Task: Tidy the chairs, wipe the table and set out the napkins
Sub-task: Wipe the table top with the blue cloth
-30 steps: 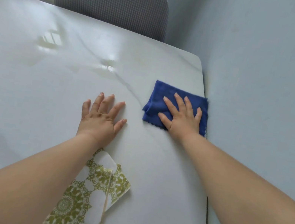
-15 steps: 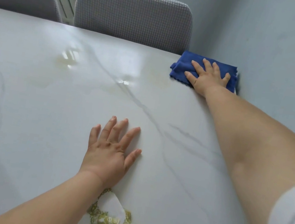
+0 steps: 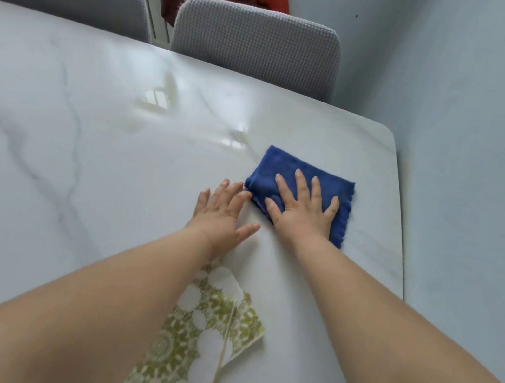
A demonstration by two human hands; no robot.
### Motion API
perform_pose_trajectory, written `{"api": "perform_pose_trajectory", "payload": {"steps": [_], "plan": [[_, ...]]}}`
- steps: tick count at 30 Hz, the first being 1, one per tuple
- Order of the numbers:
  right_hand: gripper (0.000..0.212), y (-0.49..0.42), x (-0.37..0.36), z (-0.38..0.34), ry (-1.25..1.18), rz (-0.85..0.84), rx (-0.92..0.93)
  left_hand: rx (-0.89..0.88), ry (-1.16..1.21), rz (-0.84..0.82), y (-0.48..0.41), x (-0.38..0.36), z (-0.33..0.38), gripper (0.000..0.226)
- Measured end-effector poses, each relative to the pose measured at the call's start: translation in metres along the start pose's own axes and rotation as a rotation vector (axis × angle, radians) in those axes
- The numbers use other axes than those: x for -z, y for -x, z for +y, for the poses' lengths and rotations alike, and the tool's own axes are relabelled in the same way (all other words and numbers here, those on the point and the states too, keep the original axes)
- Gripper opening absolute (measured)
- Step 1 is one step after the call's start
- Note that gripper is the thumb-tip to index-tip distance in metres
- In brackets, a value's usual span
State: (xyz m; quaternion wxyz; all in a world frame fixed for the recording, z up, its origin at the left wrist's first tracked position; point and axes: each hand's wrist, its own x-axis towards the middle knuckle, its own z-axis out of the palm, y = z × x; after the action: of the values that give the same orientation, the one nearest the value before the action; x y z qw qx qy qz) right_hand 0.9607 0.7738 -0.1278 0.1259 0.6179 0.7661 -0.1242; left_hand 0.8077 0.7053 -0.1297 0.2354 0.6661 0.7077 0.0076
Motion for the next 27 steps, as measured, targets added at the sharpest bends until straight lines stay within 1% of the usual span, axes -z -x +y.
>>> {"api": "perform_pose_trajectory", "payload": {"steps": [2,6,9,11,15,18,22,24,27], "plan": [[0.06,0.019,-0.004,-0.015,-0.002,-0.028,0.015,0.003,0.068,-0.014,0.018,0.006,-0.013,0.067],[0.062,0.042,-0.009,-0.039,-0.006,-0.084,0.019,0.001,0.109,-0.022,0.058,0.016,-0.052,0.056],[0.062,0.048,-0.007,-0.05,-0.041,-0.093,0.005,-0.027,0.136,0.01,0.072,0.033,-0.088,0.051],[0.061,0.048,-0.002,-0.053,-0.057,-0.115,-0.025,-0.035,0.112,0.031,0.071,0.043,-0.116,0.049],[0.06,0.048,-0.005,-0.071,-0.059,-0.1,-0.06,-0.044,-0.086,-0.013,0.059,0.049,-0.169,0.052],[0.058,0.042,-0.012,-0.095,-0.068,-0.056,-0.085,-0.152,-0.159,-0.033,0.049,0.05,-0.199,0.055],[0.057,0.029,-0.012,-0.105,-0.069,-0.048,-0.143,-0.262,-0.229,0.015,0.042,0.047,-0.213,0.059],[0.057,0.017,-0.01,-0.107,-0.065,-0.044,-0.157,-0.271,-0.263,0.066,0.043,0.043,-0.217,0.064],[0.057,-0.009,-0.001,-0.111,-0.072,-0.04,-0.171,-0.269,-0.267,0.071,0.041,0.043,-0.218,0.073]]}}
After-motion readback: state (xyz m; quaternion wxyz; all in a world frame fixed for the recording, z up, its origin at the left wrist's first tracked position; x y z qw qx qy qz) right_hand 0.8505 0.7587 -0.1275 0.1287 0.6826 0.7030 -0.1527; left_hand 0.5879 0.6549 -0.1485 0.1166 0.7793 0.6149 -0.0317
